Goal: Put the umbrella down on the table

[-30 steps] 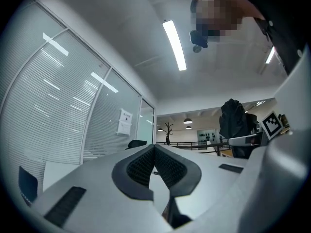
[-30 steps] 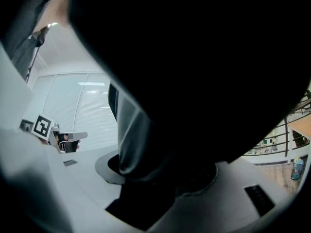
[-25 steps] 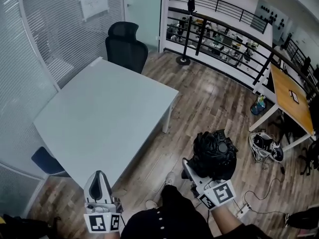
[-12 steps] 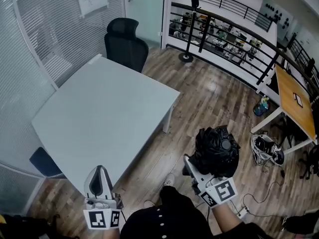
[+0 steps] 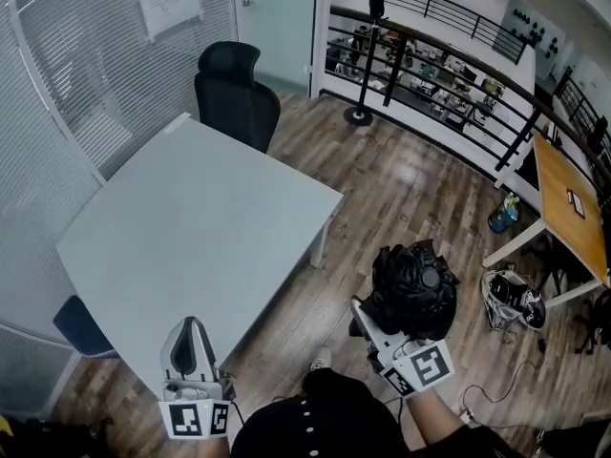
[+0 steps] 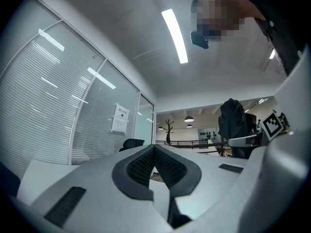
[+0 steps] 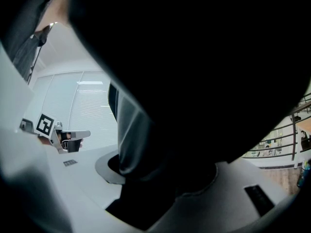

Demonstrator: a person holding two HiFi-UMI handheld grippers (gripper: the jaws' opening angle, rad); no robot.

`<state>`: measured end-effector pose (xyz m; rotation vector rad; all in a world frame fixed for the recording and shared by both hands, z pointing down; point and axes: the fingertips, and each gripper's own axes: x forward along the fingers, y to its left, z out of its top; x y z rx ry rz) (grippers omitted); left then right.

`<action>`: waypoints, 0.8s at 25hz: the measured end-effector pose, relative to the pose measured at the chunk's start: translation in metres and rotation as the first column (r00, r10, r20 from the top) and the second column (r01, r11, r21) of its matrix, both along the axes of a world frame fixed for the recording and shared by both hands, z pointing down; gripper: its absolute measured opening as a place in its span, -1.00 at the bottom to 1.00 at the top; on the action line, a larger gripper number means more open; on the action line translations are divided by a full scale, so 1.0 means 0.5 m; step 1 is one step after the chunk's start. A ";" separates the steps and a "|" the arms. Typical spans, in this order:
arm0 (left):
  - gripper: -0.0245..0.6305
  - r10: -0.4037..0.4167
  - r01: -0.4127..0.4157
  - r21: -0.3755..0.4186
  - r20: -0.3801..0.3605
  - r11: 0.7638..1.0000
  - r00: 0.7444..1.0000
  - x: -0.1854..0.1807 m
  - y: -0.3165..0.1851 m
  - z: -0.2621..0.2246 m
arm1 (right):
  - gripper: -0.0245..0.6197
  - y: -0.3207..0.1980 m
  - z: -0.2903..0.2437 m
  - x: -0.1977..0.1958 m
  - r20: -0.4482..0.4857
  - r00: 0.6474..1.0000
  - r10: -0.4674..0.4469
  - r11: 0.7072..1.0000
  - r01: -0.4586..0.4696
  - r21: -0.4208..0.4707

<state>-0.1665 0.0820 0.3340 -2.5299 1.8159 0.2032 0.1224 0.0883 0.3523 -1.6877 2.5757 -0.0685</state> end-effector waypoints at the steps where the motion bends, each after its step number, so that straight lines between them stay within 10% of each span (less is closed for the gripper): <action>1: -0.88 0.000 0.000 0.002 0.000 1.000 1.000 0.008 -0.013 -0.002 | -0.15 -0.012 -0.002 0.007 -0.001 1.000 -0.002 1.000 0.002 0.002; 20: -0.88 -0.053 0.053 -0.033 0.014 0.998 0.999 0.131 -0.139 0.005 | -0.15 -0.171 0.018 0.123 0.035 0.998 -0.055 0.998 0.056 -0.031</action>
